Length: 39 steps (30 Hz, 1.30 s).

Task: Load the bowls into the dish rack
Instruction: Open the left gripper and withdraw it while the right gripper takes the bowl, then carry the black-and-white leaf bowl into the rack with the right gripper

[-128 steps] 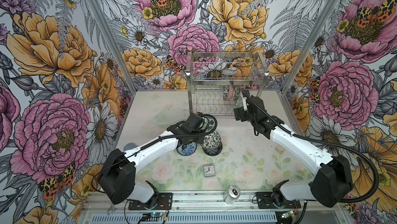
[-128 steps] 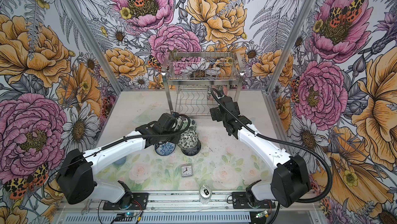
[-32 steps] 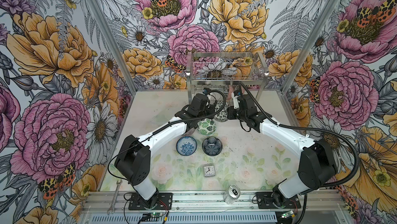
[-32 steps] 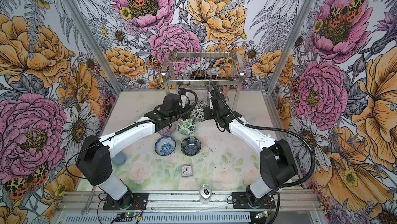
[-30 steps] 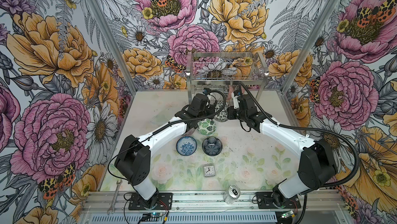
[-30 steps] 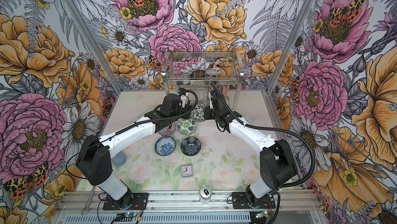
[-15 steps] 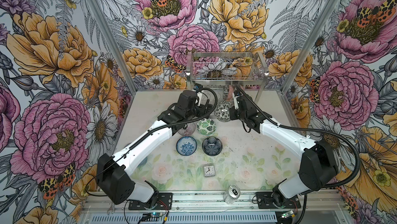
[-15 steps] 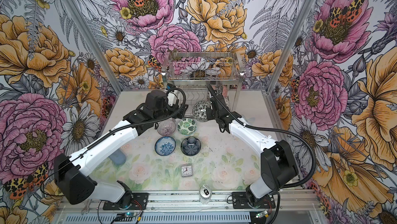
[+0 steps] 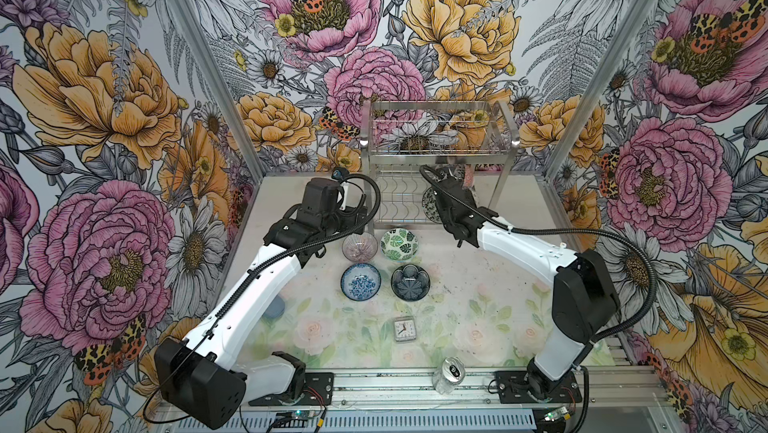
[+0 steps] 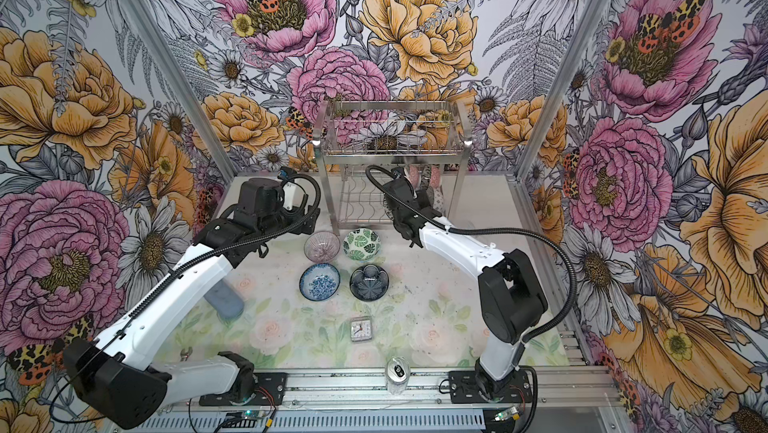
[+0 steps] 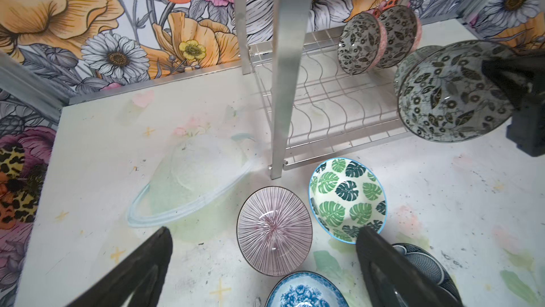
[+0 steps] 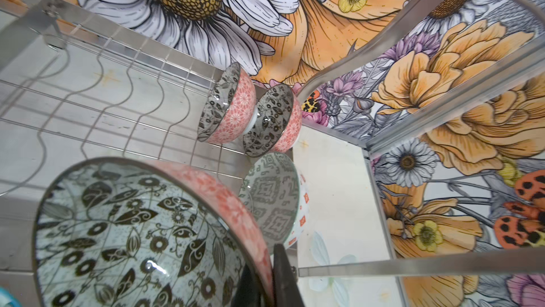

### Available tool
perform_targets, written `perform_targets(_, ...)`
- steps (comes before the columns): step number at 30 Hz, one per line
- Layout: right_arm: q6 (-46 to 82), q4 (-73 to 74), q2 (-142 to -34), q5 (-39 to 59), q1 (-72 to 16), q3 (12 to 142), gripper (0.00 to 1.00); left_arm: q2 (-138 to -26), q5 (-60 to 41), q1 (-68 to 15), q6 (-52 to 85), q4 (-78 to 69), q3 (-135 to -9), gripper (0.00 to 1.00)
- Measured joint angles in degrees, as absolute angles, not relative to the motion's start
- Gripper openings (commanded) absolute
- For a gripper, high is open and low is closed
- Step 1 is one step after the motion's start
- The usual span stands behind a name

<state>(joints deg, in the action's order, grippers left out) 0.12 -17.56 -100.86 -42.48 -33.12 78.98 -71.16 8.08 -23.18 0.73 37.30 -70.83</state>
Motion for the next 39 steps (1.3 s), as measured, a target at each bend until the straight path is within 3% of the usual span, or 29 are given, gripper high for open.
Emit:
perform_targets(9,-7.5,-15.5,-108.0,-54.3,-33.4,81.9,0.00,-70.0,6.2,-20.1,0.4,37.1,-67.7,0.99)
perform_targets(18,-20.3,-3.4,-115.9,-61.7,-33.4,83.6,0.00,-69.7,5.4,-19.7,0.4,37.0,-67.5,0.99)
perform_targets(39,-32.4,7.7,-123.4,-64.9,-30.7,86.3,0.00,-69.0,5.0,-19.6,0.4,37.0,-66.9,0.99)
